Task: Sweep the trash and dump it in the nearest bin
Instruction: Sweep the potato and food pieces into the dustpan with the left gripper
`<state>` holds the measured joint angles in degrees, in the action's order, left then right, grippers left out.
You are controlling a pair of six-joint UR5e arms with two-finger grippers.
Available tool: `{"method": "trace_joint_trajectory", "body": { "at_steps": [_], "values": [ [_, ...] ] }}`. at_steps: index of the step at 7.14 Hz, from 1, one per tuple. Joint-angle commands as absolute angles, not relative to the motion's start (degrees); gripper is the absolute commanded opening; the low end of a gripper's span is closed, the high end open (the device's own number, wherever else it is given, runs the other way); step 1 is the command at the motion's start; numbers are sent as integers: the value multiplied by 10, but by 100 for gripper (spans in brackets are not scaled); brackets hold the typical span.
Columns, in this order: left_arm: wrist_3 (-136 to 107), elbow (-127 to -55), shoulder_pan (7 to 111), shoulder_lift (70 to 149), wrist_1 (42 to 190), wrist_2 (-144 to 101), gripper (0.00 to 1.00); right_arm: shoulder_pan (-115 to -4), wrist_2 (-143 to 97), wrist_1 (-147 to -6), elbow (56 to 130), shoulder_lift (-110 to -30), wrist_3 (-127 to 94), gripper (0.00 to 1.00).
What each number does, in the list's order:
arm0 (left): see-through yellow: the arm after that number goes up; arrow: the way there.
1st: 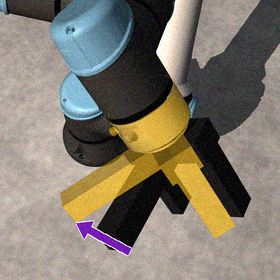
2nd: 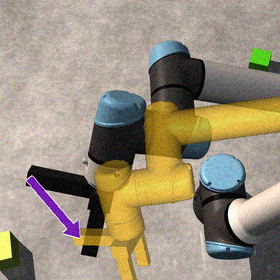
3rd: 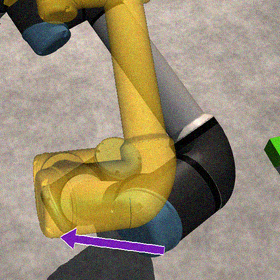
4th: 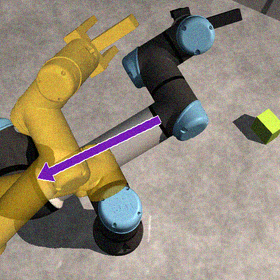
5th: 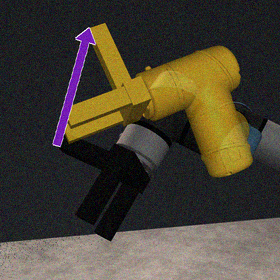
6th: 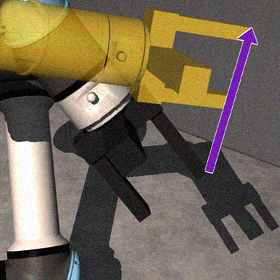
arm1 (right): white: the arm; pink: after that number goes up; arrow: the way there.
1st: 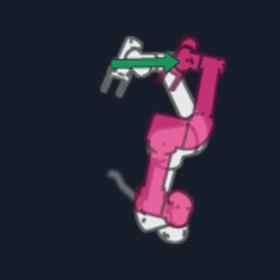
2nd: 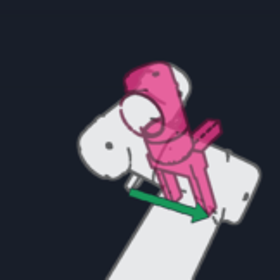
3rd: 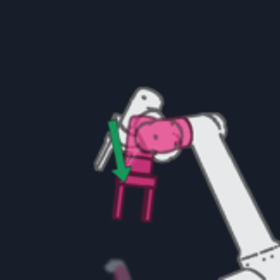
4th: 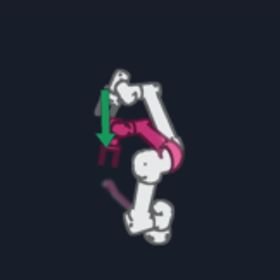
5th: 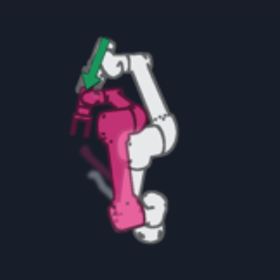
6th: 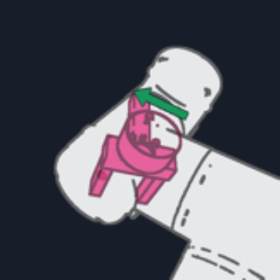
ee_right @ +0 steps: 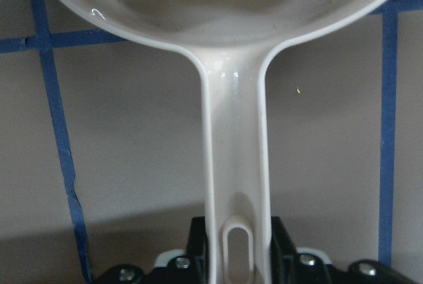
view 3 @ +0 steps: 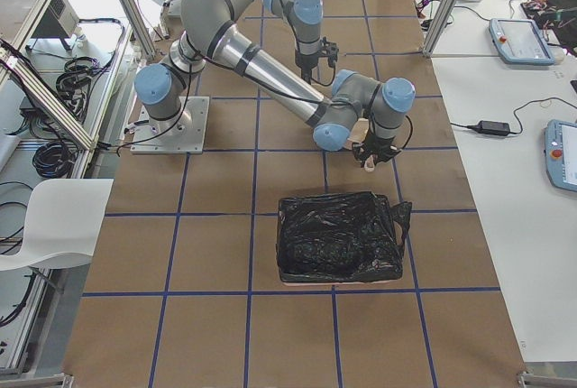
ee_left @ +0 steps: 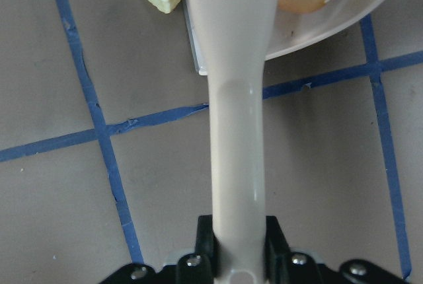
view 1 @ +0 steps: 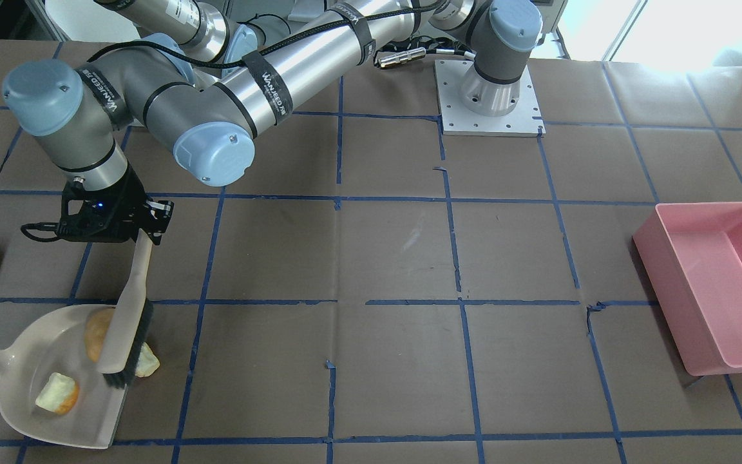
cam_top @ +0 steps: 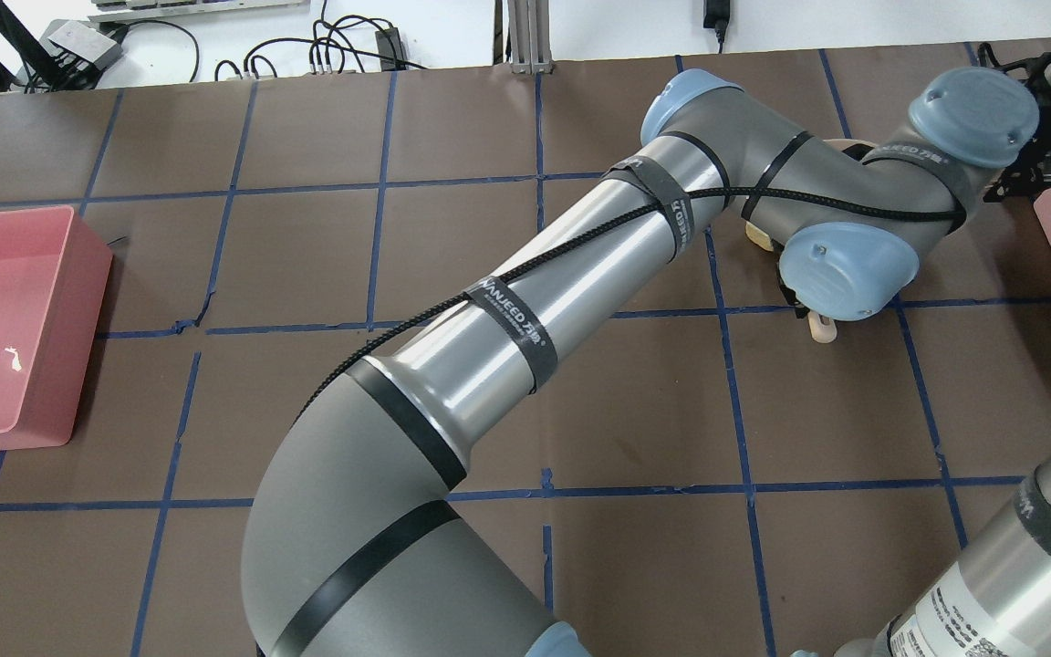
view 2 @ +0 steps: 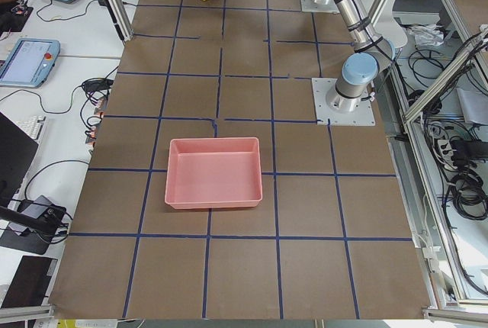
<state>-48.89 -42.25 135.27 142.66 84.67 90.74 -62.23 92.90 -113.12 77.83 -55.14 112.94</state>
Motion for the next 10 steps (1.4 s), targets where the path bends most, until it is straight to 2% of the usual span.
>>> {"method": "trace_joint_trajectory", "body": {
  "at_steps": [1, 3, 5, 10],
  "values": [
    [-577, -444, 1342, 1428, 847, 897, 0, -622, 929, -1131, 779, -551, 1129, 0],
    [-682, -459, 1342, 1435, 840, 870, 0, -622, 929, -1131, 779, -552, 1128, 0],
    [-664, -452, 1342, 1467, 792, 865, 0, -622, 929, -1131, 779, -551, 1128, 0],
    [-393, -430, 1353, 1487, 742, 803, 0, -623, 929, -1131, 779, -551, 1126, 0]
  ]
}}
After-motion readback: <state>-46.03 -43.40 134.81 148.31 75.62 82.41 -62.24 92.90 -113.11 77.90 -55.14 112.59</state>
